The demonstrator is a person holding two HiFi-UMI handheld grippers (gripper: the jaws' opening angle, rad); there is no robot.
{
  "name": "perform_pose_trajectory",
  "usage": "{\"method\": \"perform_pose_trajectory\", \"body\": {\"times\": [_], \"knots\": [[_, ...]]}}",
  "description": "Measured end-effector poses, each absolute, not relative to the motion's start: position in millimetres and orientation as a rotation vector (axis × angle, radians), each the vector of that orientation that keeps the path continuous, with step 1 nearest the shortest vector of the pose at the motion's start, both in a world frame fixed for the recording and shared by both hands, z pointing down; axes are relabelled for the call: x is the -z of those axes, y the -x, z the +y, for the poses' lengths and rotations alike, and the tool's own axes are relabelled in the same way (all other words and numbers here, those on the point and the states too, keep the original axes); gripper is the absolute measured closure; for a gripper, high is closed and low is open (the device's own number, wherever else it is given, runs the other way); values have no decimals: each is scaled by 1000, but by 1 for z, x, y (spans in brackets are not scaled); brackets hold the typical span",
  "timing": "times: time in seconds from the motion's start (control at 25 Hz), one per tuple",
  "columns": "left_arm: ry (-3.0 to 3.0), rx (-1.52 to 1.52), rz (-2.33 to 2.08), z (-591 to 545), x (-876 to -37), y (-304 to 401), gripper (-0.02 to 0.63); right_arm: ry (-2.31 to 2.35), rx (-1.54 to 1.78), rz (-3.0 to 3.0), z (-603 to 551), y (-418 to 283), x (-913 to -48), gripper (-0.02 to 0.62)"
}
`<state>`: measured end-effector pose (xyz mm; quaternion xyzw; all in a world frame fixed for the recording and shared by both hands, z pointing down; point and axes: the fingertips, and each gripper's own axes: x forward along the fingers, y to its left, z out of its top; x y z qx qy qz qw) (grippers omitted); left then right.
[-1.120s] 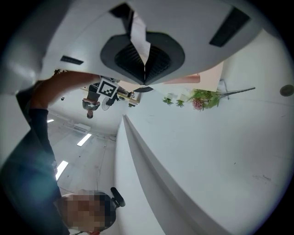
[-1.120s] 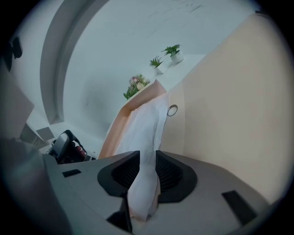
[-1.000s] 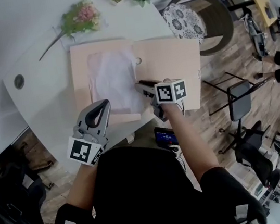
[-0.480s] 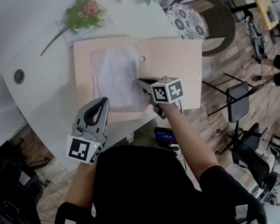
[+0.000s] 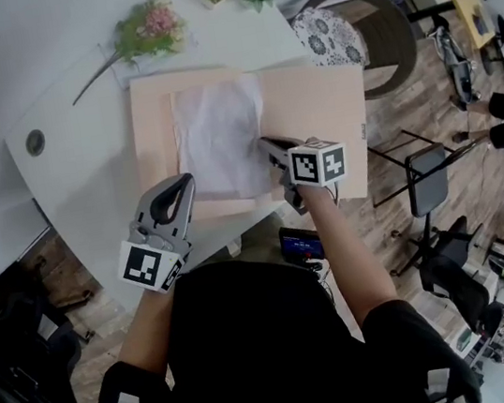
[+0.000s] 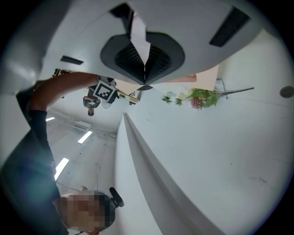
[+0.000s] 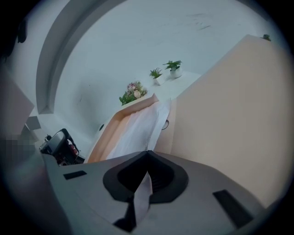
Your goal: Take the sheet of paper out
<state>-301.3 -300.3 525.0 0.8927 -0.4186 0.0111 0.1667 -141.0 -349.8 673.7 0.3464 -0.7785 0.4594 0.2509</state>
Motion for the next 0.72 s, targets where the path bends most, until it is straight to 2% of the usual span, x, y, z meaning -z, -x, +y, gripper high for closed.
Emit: {"method": "perform_pose_trajectory", "body": {"times": [0.72], "knots": [[-2642, -7, -1034, -287, -514, 264, 601, -1301, -1043, -2042, -326, 26, -604, 583]]}}
